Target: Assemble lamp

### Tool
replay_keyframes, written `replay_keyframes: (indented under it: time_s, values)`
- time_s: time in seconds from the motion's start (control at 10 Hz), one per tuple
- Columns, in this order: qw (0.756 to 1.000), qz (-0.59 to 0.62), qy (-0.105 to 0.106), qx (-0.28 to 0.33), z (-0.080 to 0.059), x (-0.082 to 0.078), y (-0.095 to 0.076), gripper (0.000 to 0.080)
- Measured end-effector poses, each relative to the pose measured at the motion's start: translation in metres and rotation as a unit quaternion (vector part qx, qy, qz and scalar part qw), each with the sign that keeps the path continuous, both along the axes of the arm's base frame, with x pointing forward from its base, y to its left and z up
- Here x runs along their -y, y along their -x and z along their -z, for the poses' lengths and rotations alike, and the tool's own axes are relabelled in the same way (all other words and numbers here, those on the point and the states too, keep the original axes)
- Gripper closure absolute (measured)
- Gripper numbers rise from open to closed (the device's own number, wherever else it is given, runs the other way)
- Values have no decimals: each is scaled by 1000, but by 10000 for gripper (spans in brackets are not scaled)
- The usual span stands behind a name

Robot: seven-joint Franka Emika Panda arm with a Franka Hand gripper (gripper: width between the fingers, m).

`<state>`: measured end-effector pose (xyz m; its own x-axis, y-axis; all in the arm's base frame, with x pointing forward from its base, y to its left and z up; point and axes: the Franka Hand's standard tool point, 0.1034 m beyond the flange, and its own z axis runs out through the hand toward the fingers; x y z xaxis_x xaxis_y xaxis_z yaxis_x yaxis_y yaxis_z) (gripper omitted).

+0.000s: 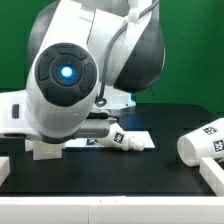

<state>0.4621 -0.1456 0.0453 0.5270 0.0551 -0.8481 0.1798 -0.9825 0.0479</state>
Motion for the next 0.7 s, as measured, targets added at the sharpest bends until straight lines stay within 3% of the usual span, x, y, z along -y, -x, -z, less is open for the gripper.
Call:
replay_keyframes:
  time_s: [0.1,0.2,0.5,0.7]
  values:
    - [1000,0,1,16,-3,8,-9,101]
    - [999,-2,4,34,10,7,-4,101]
    - [1000,-4,2,28,12,6,1,101]
    - [1000,-5,4,20,21,0,10,101]
